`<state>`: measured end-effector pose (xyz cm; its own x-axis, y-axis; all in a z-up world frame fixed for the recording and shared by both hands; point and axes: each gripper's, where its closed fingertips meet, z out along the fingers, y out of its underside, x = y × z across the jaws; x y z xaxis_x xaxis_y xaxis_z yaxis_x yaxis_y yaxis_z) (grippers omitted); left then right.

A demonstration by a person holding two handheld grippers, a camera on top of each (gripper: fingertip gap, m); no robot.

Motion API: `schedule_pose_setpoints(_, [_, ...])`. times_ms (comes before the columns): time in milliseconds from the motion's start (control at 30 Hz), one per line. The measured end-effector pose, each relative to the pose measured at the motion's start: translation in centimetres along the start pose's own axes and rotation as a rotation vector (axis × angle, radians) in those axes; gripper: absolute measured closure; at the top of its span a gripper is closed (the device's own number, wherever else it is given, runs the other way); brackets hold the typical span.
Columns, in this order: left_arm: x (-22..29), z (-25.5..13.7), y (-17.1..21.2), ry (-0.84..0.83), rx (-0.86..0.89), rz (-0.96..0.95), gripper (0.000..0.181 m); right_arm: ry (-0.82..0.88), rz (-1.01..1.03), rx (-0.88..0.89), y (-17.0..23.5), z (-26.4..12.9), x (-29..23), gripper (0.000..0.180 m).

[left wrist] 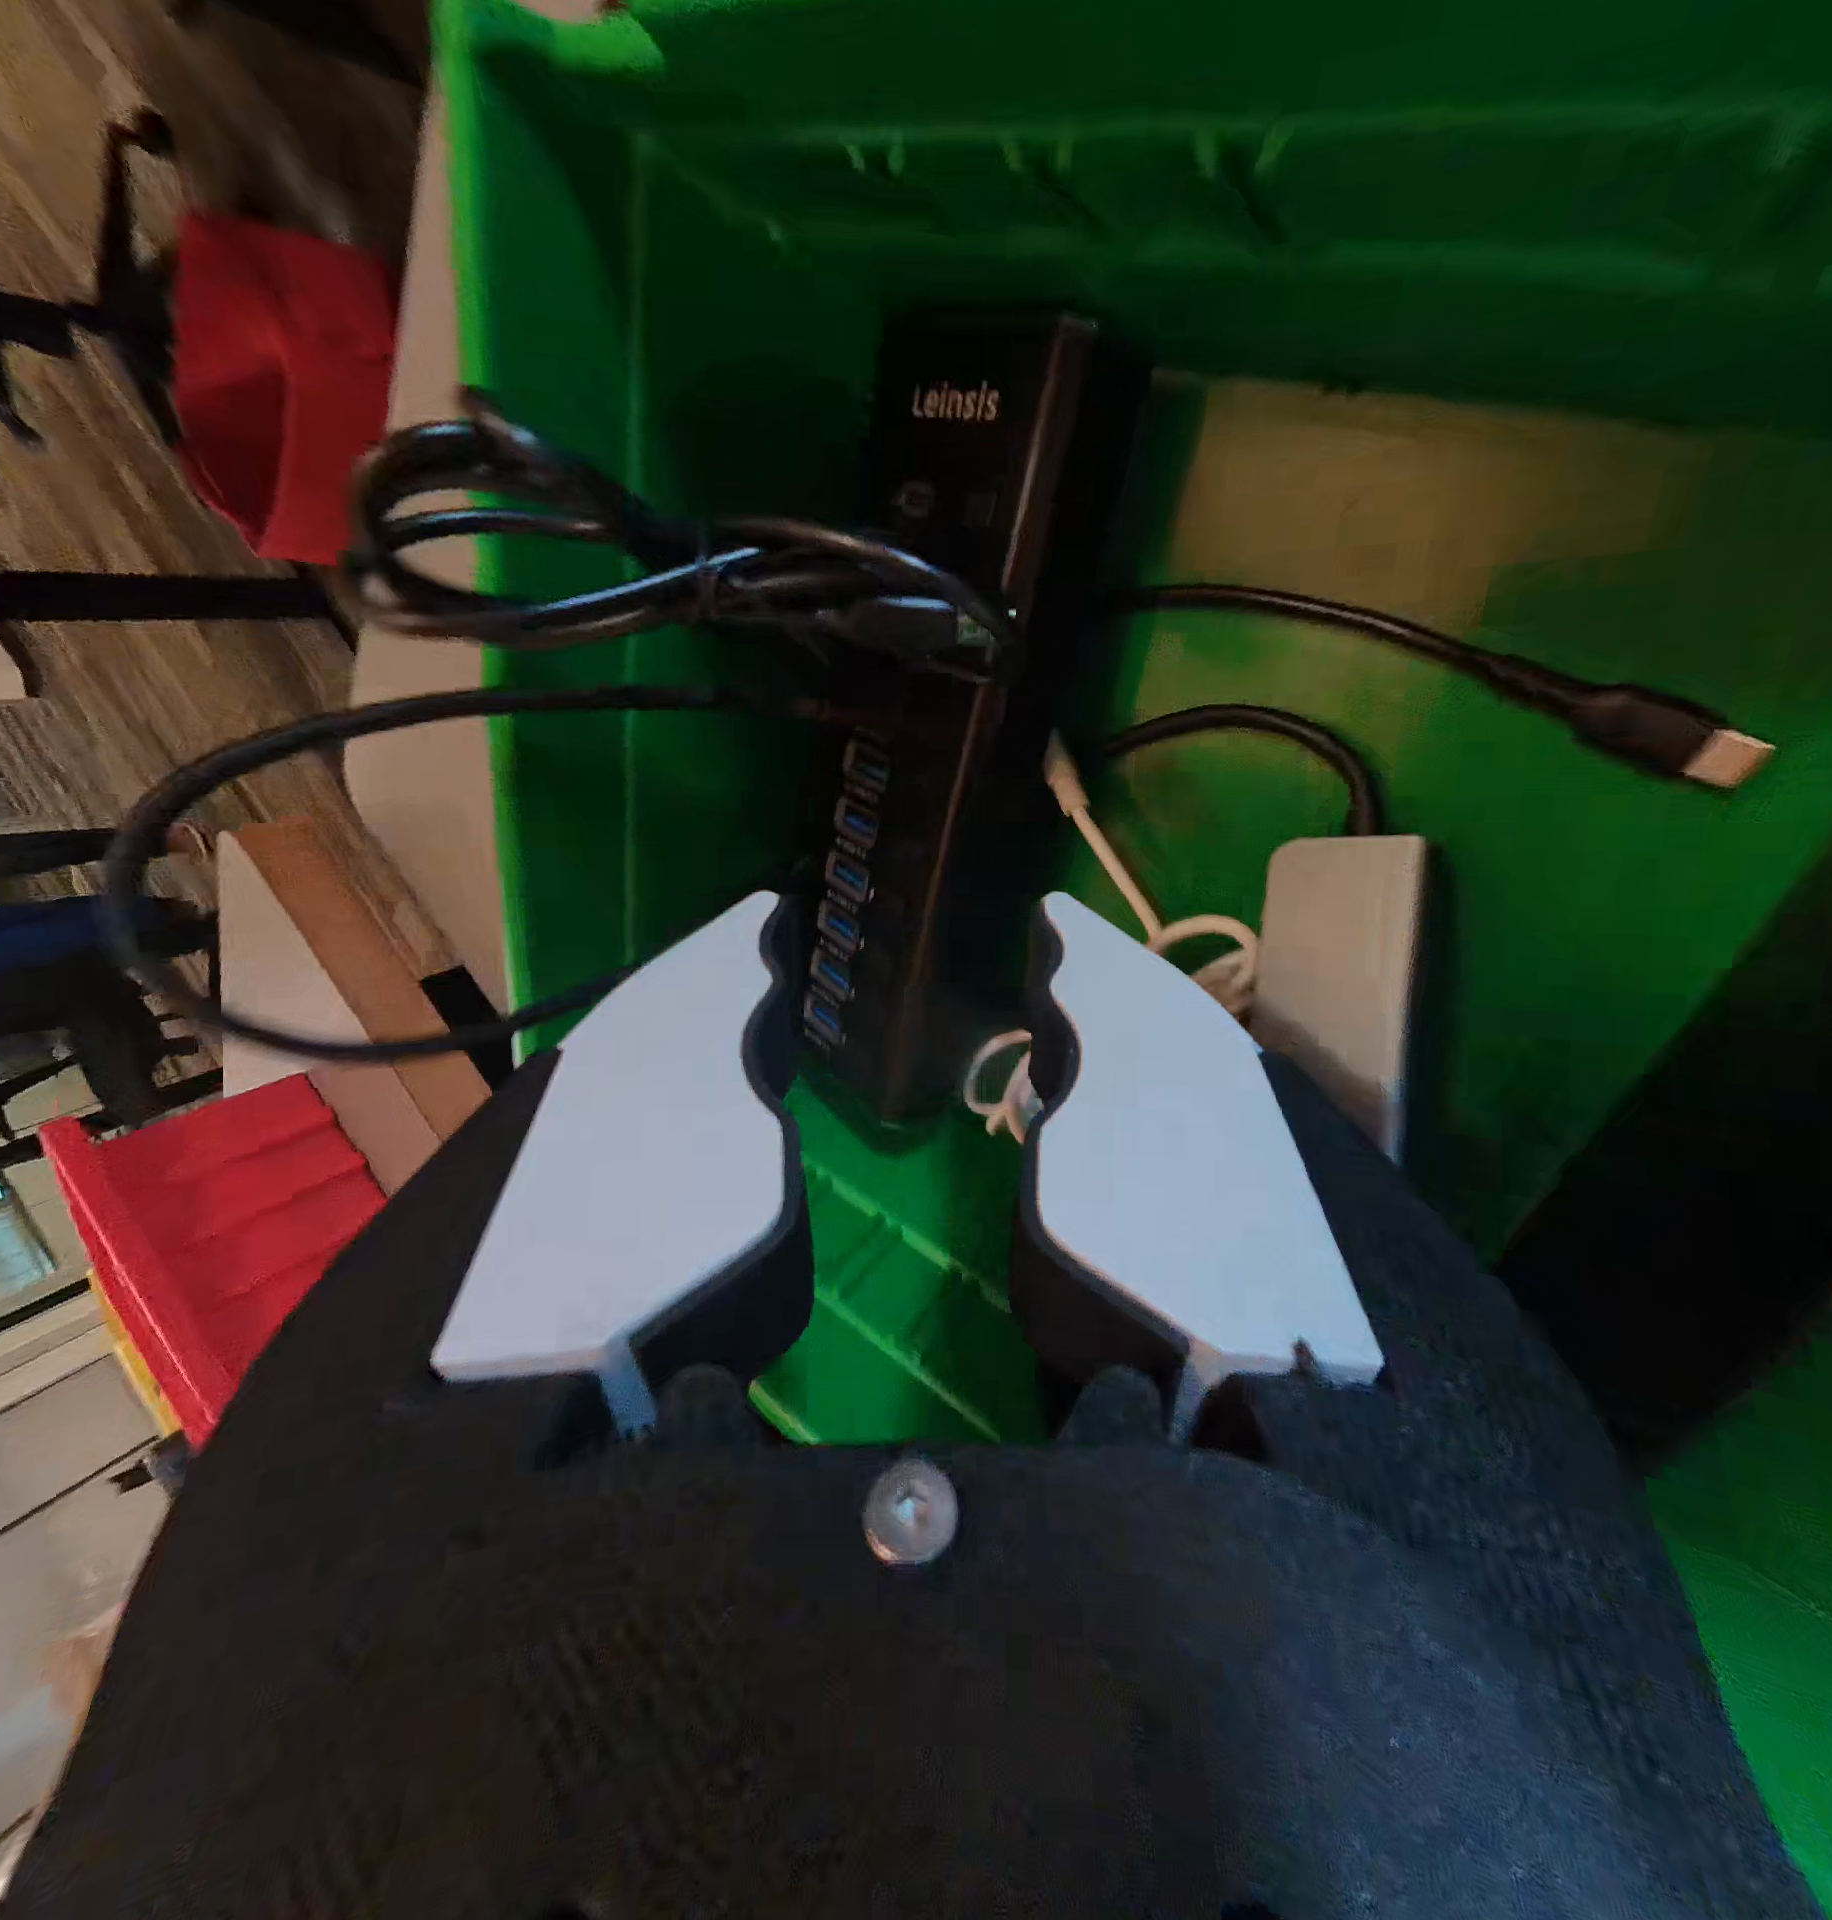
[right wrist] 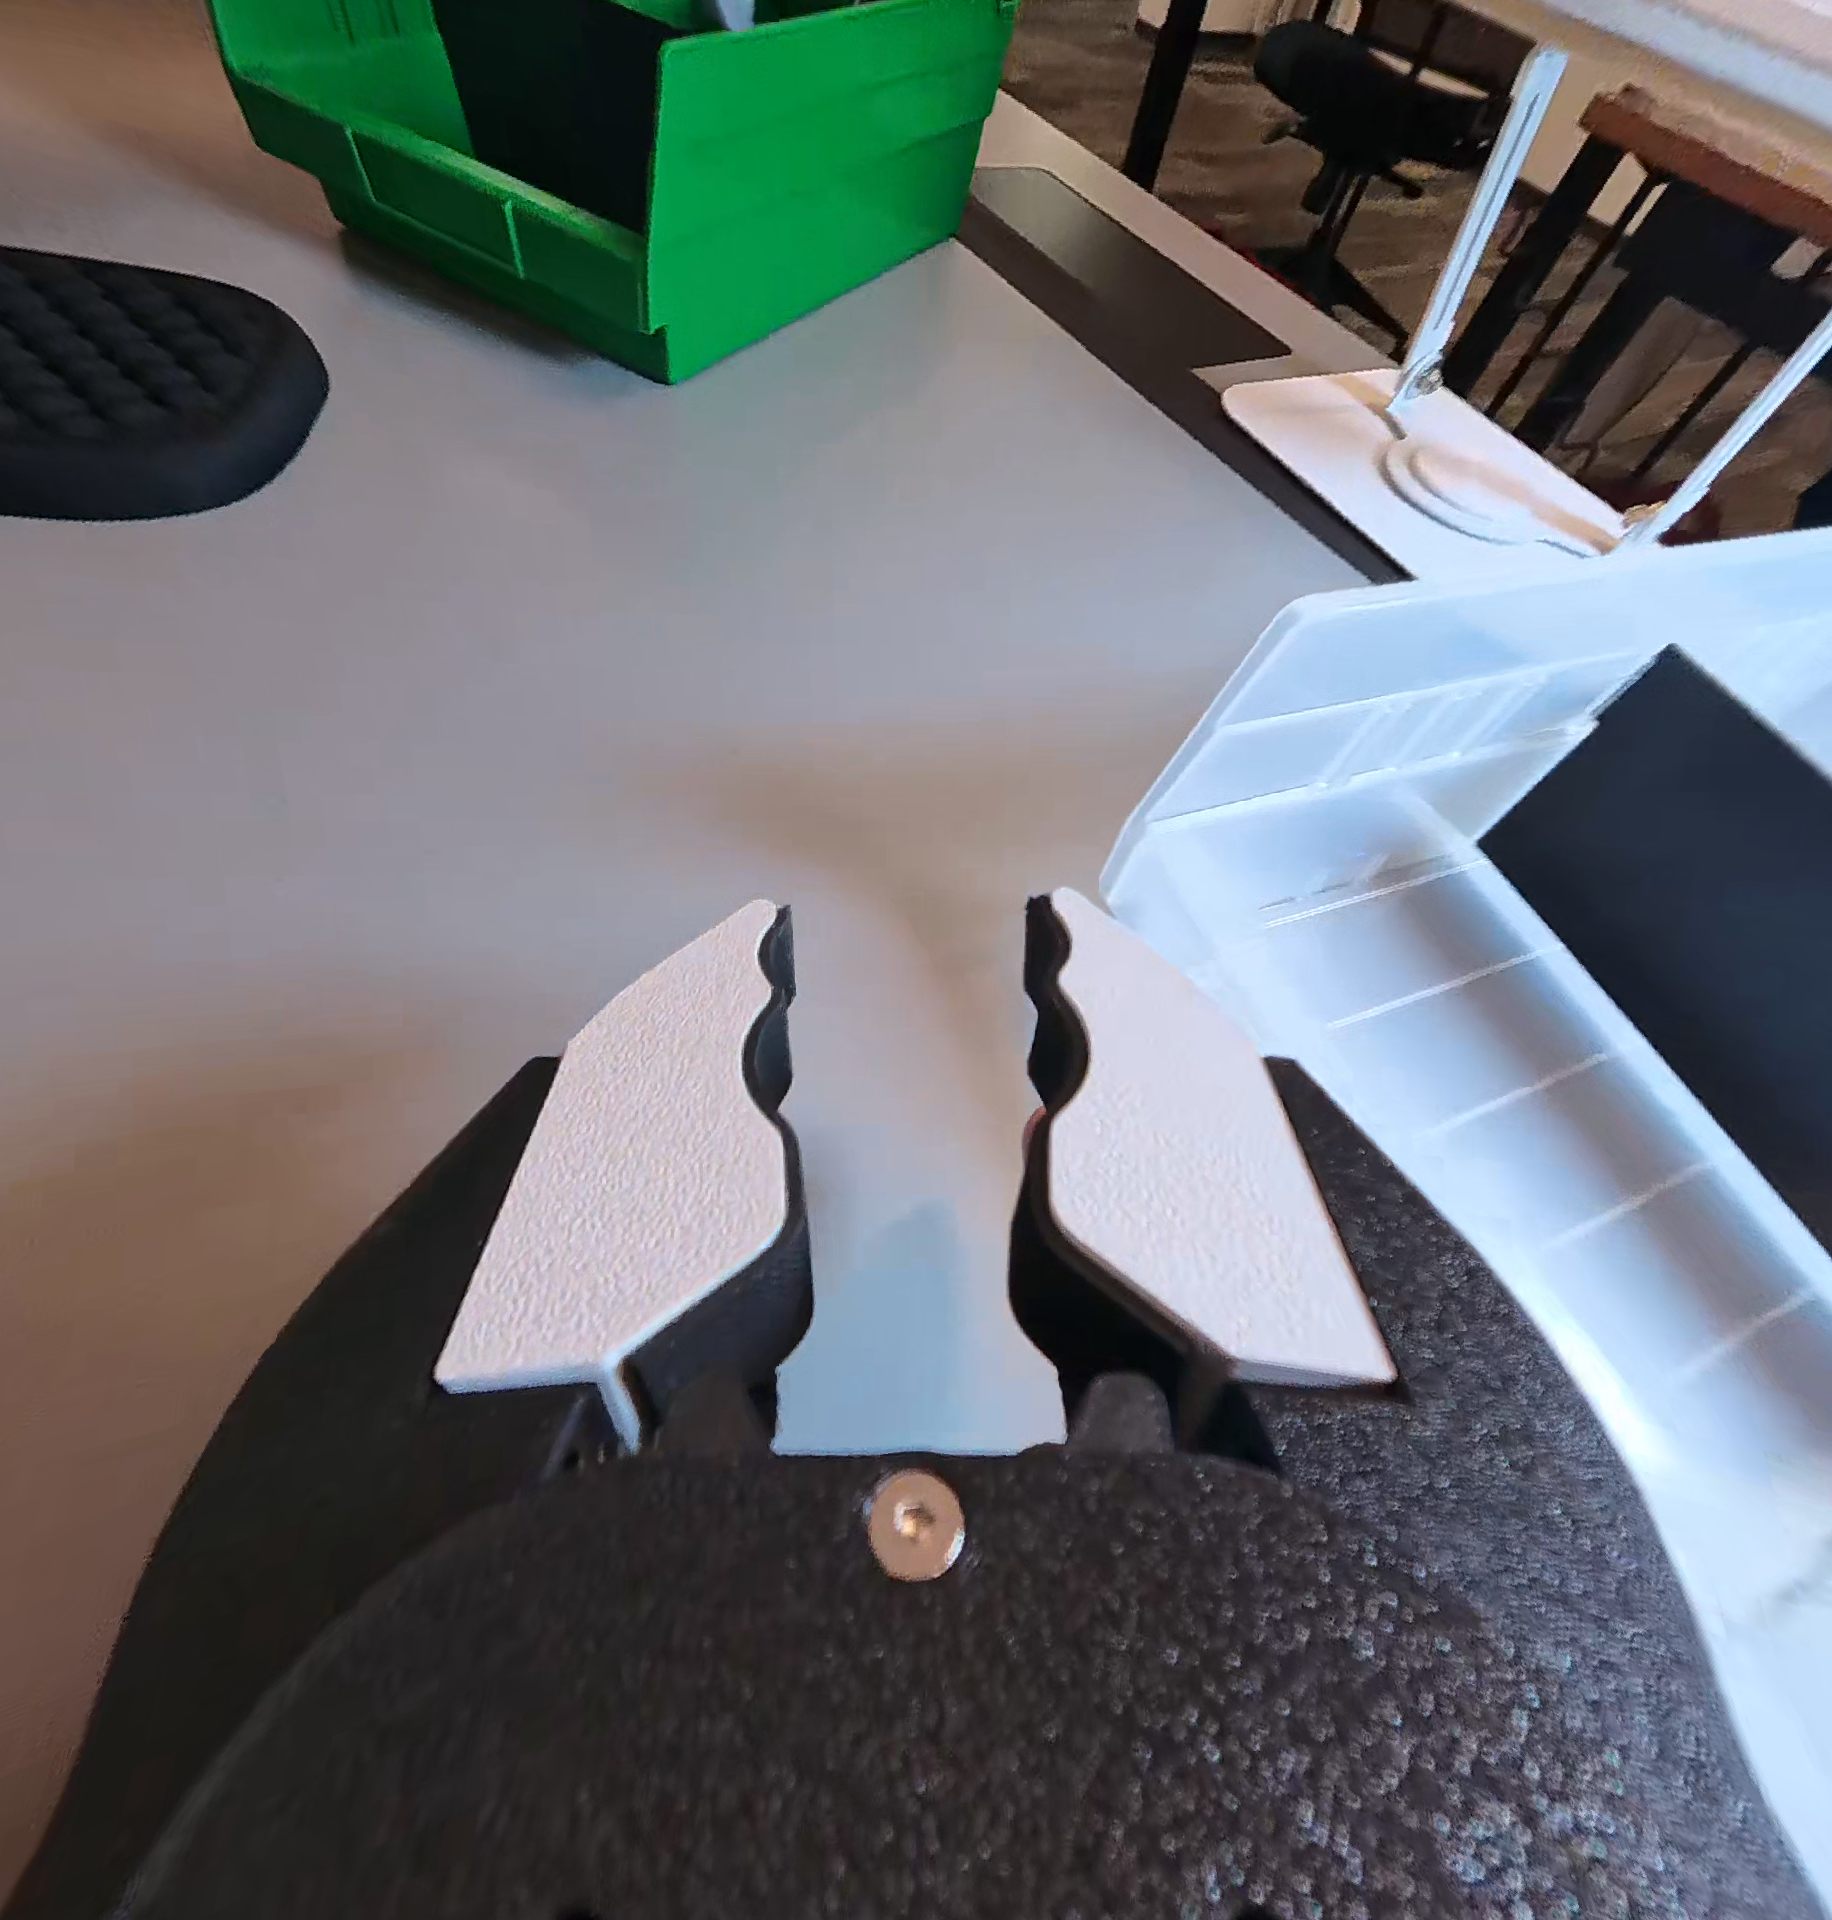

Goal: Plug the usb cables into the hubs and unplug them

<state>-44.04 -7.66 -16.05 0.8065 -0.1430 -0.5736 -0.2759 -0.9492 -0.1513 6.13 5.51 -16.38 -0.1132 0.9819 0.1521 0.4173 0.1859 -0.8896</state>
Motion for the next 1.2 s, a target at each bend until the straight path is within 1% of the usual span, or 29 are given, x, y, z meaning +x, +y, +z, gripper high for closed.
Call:
schedule_pose_setpoints(100, [-0.4,2.8,0.6,0.01,-0.104,0.101,0.134,-0.023,0.011,0.003,0.4,0.2,-0.4,0.137])
schedule_pose_setpoints(233, [-0.3,5.5,2.0,0.053,-0.183,0.213,0.122,-0.059,0.056,0.03,0.4,0.1,-0.6,0.139])
schedule_pose_setpoints(300, [-0.1,6.3,2.1,0.053,-0.175,0.292,0.129,-0.065,0.071,0.04,0.4,0.0,-0.4,0.14])
schedule_pose_setpoints(333, [-0.2,6.4,1.9,0.041,-0.163,0.32,0.129,-0.066,0.076,0.044,0.4,-0.1,-0.3,0.14])
schedule_pose_setpoints(433, [-0.7,6.6,1.6,-0.023,-0.128,0.368,0.134,-0.067,0.094,0.068,0.1,-0.5,0.0,0.142])
schedule_pose_setpoints(533, [-1.0,5.7,1.2,-0.078,-0.085,0.386,0.148,-0.066,0.107,0.074,0.1,-0.7,0.3,0.142])
schedule_pose_setpoints(633, [-1.7,4.3,1.3,-0.133,-0.056,0.396,0.149,-0.057,0.104,0.07,0.2,-0.7,0.4,0.144])
schedule_pose_setpoints(767, [-2.6,1.2,0.9,-0.219,0.002,0.399,0.15,-0.05,0.095,0.091,-0.3,-0.9,0.1,0.145])
schedule_pose_setpoints(967, [-2.3,-7.5,-1.4,-0.377,0.203,0.365,0.151,-0.082,0.103,0.138,-1.7,-0.9,-1.6,0.146])
schedule_pose_setpoints(1067, [-0.5,-12.4,-3.1,-0.459,0.327,0.38,0.151,-0.124,0.124,0.157,-2.8,-0.3,-3.2,0.145])
schedule_pose_setpoints(1133, [1.9,-16.0,-5.0,-0.5,0.436,0.401,0.152,-0.14,0.126,0.175,-4.2,0.2,-4.1,0.144])
schedule_pose_setpoints(1200, [5.1,-19.5,-7.2,-0.533,0.556,0.429,0.151,-0.143,0.141,0.196,-6.1,0.7,-4.6,0.137])
